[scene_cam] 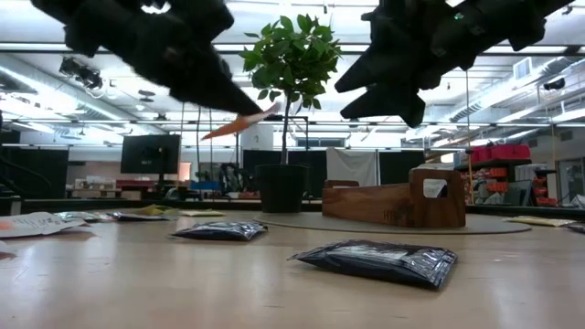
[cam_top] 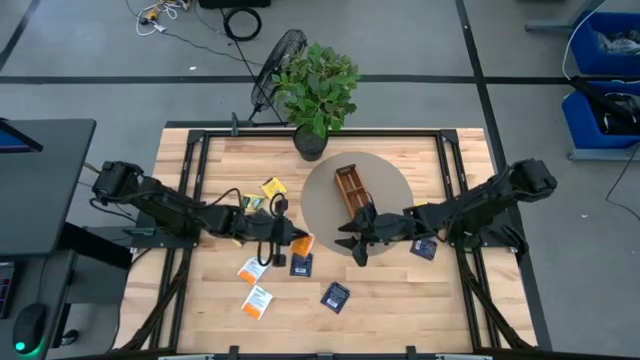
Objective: Pick & Place Tea
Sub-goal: Put the white tea bag into the bottom section of the wooden organizer
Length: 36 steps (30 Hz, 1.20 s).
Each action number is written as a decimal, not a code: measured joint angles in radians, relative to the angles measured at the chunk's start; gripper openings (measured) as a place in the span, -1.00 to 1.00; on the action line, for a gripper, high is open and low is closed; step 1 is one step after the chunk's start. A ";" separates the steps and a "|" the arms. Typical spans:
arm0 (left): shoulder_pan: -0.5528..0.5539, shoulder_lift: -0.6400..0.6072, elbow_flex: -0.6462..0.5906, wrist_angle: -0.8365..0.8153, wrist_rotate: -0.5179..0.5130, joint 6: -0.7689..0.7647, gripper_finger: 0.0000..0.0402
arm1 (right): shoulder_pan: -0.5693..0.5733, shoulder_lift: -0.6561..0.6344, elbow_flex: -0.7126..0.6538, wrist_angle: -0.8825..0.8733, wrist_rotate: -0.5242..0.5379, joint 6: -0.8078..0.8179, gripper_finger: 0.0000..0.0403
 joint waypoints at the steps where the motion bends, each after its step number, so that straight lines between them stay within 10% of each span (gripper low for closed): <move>1: 0.000 0.000 0.008 0.000 -0.014 0.008 -1.00 | -0.004 0.000 0.006 0.000 0.000 -0.003 0.09; 36: -0.004 0.091 0.100 0.017 -0.084 0.085 -0.99 | 0.000 0.153 0.280 -0.266 0.123 -0.045 0.09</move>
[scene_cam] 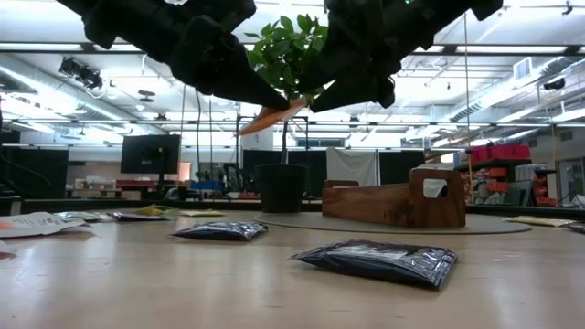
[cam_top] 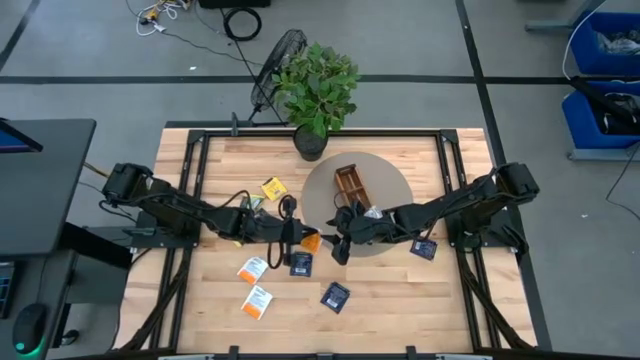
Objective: Pick & Place Tea
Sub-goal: Put the white tea bag into the bottom section of the wooden organizer
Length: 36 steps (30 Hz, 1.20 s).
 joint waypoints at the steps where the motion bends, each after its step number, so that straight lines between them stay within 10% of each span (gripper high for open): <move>1: -0.003 0.000 0.000 0.009 0.000 0.009 -0.99 | -0.002 0.000 0.000 0.000 -0.001 0.000 0.09; 10: -0.008 0.000 0.000 0.035 0.002 0.032 -0.99 | -0.012 0.000 0.000 0.003 -0.018 0.002 -0.08; 20: -0.008 0.000 -0.001 0.039 0.000 0.026 -0.98 | -0.019 0.000 0.000 0.005 -0.059 -0.030 -0.94; 36: -0.068 -0.002 -0.042 0.226 0.059 -0.027 -0.84 | 0.122 -0.016 -0.001 -0.156 0.184 0.037 -0.99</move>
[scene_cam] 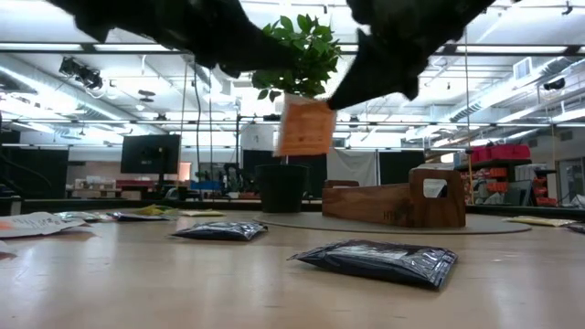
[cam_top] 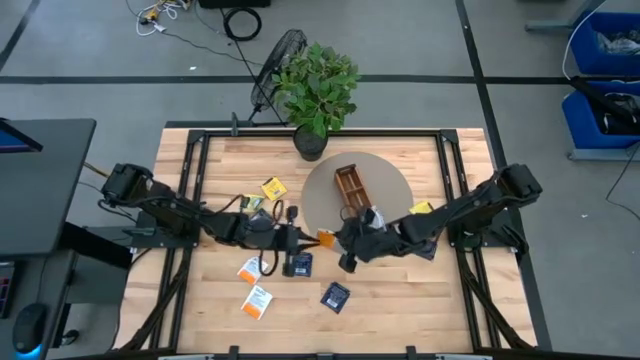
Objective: Pick & Place Tea
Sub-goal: Put the white tea bag into the bottom section of the wooden organizer
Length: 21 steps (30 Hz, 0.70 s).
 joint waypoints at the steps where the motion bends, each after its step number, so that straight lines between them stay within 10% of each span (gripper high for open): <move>1: -0.005 0.000 -0.024 0.047 0.001 0.000 -0.84 | 0.015 -0.003 0.000 -0.011 0.029 0.013 -0.99; 14: -0.048 -0.002 -0.312 0.475 -0.083 -0.062 -0.84 | 0.131 -0.086 0.000 -0.463 0.404 0.506 -1.00; 21: -0.053 -0.002 -0.414 0.676 -0.126 -0.071 -0.84 | 0.147 -0.088 0.000 -0.657 0.409 0.799 -1.00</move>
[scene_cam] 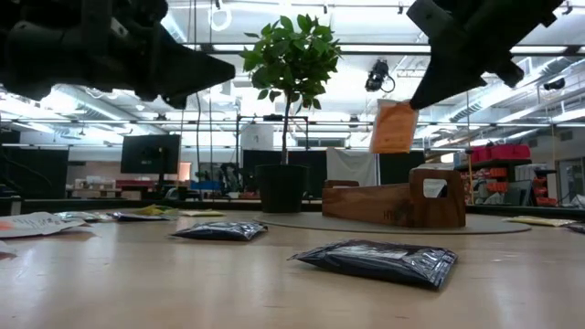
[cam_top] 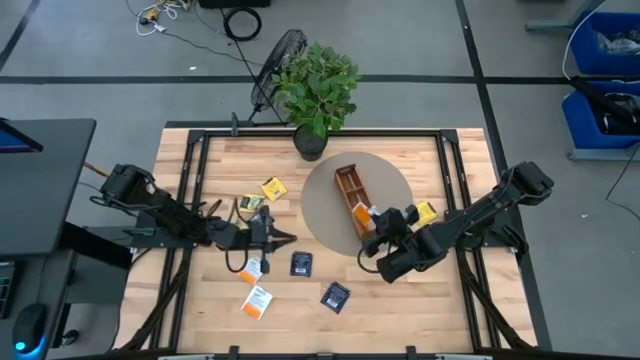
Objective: Pick & Place Tea
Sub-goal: Put the white tea bag into the bottom section of the wooden organizer
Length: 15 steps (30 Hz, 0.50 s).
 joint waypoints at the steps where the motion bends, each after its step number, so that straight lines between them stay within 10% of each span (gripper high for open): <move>1: 0.000 0.000 -0.009 0.014 -0.014 -0.003 -0.84 | 0.002 0.001 0.000 -0.017 0.000 0.025 -1.00; 15: 0.003 0.000 -0.032 0.034 -0.051 0.043 -0.84 | 0.000 0.083 0.000 -0.149 -0.072 0.285 -1.00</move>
